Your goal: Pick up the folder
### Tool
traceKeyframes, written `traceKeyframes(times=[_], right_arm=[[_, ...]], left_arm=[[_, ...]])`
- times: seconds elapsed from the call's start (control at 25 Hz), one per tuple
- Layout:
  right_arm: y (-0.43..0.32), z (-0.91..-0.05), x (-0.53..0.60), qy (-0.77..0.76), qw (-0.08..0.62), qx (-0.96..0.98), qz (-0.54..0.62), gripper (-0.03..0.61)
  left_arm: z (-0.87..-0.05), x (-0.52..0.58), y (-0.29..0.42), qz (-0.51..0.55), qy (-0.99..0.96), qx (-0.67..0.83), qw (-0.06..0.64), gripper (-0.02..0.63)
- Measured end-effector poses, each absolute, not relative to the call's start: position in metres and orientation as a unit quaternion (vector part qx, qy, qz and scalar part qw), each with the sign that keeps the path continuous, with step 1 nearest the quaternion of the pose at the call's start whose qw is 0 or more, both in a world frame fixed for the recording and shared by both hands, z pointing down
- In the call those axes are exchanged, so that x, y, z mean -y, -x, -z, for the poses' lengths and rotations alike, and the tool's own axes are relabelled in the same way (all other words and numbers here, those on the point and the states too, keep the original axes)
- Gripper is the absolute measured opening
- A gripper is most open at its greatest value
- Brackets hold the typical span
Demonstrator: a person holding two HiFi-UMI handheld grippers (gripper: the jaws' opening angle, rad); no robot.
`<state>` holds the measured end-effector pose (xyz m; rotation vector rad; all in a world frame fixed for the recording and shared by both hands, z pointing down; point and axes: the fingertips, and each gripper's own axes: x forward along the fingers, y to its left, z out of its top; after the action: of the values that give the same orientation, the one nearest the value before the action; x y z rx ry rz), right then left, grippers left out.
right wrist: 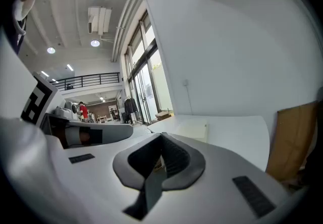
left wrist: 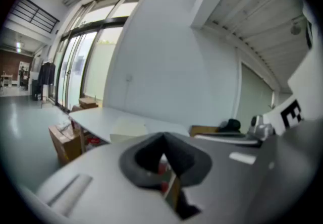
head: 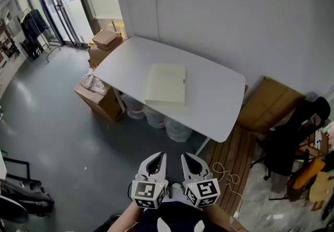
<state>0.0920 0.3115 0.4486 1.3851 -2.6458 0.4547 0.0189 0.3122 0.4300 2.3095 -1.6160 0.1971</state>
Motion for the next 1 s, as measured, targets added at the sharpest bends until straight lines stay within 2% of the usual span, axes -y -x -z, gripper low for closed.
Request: traceKeyframes(times=[1.0], right_arm=[[-0.068,-0.45,-0.228,-0.481,0.049,0.861,-0.159,0.009]], left_arm=[[-0.446,-0.227,0.006,-0.06,-0.821,0.54,0.174,0.005]])
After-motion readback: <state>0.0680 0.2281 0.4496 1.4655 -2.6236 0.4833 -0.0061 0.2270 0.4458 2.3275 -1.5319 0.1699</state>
